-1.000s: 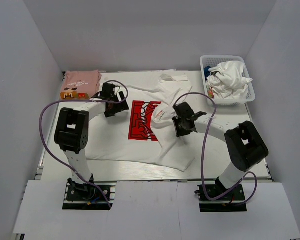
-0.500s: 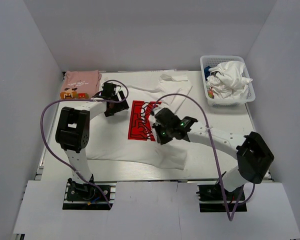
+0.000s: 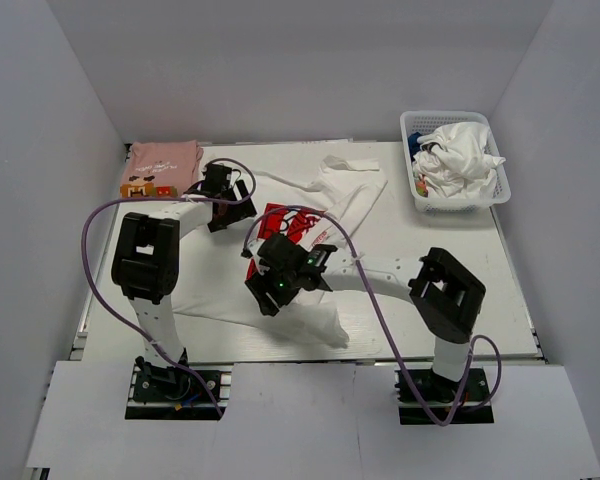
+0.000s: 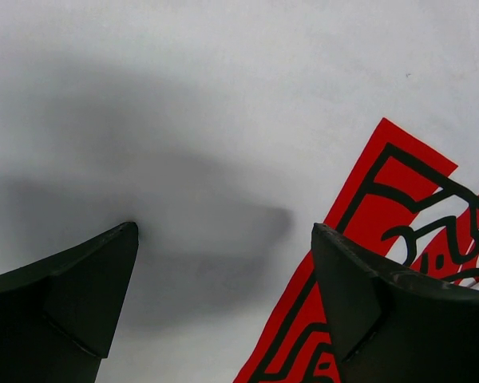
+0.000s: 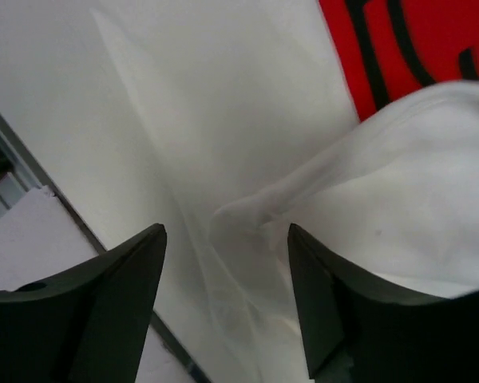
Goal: Fold and stack the t-shirts
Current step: Flatten out the tshirt
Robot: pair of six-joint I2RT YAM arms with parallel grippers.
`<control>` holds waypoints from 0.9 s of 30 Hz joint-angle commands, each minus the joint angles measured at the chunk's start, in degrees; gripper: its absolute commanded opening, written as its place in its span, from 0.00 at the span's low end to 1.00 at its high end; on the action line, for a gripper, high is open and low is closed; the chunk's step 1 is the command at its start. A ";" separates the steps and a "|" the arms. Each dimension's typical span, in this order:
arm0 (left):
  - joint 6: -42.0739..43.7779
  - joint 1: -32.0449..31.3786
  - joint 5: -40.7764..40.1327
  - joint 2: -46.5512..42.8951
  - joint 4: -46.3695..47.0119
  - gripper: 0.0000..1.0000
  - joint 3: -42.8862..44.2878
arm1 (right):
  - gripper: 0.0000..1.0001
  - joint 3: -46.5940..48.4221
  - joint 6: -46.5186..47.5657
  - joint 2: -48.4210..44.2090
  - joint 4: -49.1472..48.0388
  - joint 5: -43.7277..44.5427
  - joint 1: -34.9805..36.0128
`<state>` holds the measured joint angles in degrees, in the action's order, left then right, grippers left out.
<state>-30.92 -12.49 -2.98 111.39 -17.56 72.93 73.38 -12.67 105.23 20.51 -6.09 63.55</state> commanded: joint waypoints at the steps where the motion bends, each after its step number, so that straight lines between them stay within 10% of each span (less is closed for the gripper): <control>1: 0.68 0.54 0.69 2.86 -2.13 1.00 -1.20 | 0.71 1.41 0.89 -5.19 -4.95 5.17 -0.79; 7: 0.68 0.54 0.70 1.63 -1.51 1.00 -2.35 | 0.84 1.05 -4.46 -6.19 -4.09 12.95 -6.94; 27: 0.68 1.07 -0.97 1.02 1.65 1.00 -5.16 | 0.90 -5.88 -16.42 2.44 -16.20 -11.58 -24.44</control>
<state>-30.09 -12.16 -3.05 110.56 -12.73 70.22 69.63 -26.72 109.71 6.44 -14.79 39.44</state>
